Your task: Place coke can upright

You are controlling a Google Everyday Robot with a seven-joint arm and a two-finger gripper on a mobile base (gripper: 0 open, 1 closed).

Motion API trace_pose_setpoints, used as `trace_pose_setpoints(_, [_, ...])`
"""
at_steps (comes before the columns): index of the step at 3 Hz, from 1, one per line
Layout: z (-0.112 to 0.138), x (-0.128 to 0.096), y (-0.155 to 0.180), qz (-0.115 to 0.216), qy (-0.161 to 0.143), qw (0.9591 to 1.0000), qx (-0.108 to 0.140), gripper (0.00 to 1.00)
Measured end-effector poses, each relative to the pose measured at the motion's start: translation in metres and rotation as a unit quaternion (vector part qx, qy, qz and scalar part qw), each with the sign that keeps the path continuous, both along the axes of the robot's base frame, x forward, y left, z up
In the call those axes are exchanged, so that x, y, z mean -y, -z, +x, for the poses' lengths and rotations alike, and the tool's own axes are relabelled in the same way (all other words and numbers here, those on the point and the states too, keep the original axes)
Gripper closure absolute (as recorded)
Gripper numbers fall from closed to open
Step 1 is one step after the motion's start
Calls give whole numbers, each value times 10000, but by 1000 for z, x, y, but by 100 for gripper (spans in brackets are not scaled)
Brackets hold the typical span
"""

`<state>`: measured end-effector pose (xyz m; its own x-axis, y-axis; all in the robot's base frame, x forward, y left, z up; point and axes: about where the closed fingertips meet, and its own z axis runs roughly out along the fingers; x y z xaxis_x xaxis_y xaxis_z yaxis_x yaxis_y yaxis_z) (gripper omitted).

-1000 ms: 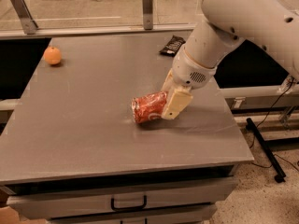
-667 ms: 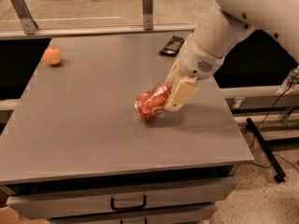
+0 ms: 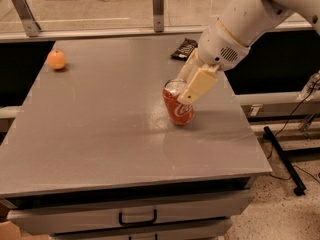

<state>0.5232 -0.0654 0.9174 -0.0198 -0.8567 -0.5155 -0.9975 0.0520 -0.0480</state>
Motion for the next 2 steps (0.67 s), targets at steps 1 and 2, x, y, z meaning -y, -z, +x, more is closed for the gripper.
trace_pose_setpoints(1, [-5,-7,2,-2,-71,10000,-56,100])
trace_pose_setpoints(2, [-10,-6,7,-33,-68,9999,-124,100])
